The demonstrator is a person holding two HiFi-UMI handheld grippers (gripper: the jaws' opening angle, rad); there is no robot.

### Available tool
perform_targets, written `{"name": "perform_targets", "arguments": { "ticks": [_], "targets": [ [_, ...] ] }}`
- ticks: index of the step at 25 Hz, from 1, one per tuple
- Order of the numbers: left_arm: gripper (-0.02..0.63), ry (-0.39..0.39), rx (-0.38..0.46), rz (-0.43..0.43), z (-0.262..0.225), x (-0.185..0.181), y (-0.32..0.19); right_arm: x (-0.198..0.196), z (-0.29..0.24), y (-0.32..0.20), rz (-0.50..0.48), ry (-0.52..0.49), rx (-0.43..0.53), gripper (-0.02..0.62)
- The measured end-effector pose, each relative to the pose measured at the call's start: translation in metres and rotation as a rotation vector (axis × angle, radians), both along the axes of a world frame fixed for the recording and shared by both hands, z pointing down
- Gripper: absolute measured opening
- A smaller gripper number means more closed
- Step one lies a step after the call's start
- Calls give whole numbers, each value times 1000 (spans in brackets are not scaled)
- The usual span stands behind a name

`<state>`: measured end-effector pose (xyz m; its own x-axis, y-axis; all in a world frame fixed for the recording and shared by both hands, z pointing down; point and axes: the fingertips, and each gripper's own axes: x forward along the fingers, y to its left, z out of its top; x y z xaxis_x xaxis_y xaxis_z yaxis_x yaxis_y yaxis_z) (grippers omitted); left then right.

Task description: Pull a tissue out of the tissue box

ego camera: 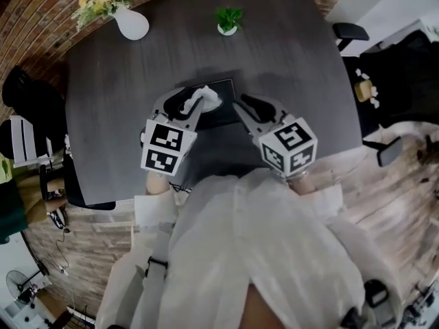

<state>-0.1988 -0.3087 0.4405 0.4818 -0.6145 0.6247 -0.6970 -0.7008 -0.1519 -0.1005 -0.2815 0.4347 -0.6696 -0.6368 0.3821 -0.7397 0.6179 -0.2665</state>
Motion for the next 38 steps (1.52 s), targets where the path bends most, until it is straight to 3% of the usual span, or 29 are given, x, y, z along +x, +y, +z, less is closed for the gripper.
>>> {"name": "perform_targets", "arguments": {
  "ticks": [9,25,35,38],
  "targets": [
    [138,-65,-92,98,31,12,-6,9,10,-7,61,18,-26,75],
    [136,-138,-144,182,59,21,-10,0,31,-11,55,42,-85,75],
    [21,-151,-156,191,62,22,-8,3,32,-9,73,59,-85,75],
    [12,-147,-145,183,60,21,-6,1,31,-8,71,60,-82,75]
  ]
}}
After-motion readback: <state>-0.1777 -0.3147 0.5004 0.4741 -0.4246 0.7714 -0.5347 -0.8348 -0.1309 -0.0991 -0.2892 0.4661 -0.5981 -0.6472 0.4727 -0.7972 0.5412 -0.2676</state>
